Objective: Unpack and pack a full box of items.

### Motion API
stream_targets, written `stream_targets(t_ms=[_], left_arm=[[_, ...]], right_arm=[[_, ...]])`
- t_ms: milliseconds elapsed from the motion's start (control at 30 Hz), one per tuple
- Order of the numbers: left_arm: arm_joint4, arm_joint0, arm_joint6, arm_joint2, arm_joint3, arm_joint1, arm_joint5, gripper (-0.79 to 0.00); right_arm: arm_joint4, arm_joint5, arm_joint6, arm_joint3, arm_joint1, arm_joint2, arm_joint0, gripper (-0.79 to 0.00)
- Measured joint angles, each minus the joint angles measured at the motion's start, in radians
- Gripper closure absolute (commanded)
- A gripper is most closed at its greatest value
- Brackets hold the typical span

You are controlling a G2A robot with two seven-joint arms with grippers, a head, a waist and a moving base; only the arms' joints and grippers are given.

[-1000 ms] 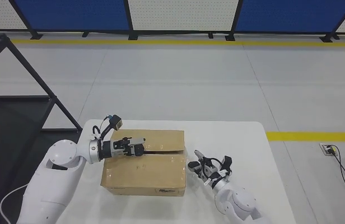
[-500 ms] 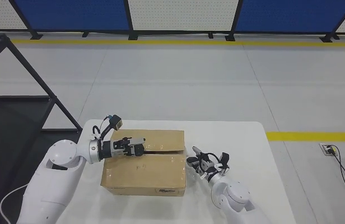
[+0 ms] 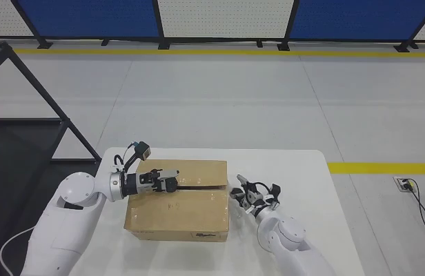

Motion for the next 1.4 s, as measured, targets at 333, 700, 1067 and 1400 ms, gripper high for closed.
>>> stream_targets(t_ms=[333, 700, 1067, 1400], left_arm=[[0.0, 0.0, 0.0, 0.0, 0.0, 0.0, 0.0, -0.785], [0.0, 0.0, 0.0, 0.0, 0.0, 0.0, 0.0, -0.785], [0.0, 0.0, 0.0, 0.0, 0.0, 0.0, 0.0, -0.785], [0.0, 0.0, 0.0, 0.0, 0.0, 0.0, 0.0, -0.785]], right_arm=[[0.037, -0.108, -0.025, -0.03, -0.009, 0.038, -0.036, -0.391], [0.029, -0.183, 0.004, -0.046, -0.017, 0.051, -0.05, -0.422], [-0.005, -0.106, 0.035, -0.081, -0.002, 0.106, -0.101, -0.505], [-0.006, -0.018, 0.049, -0.087, 0.006, 0.143, -0.127, -0.511]])
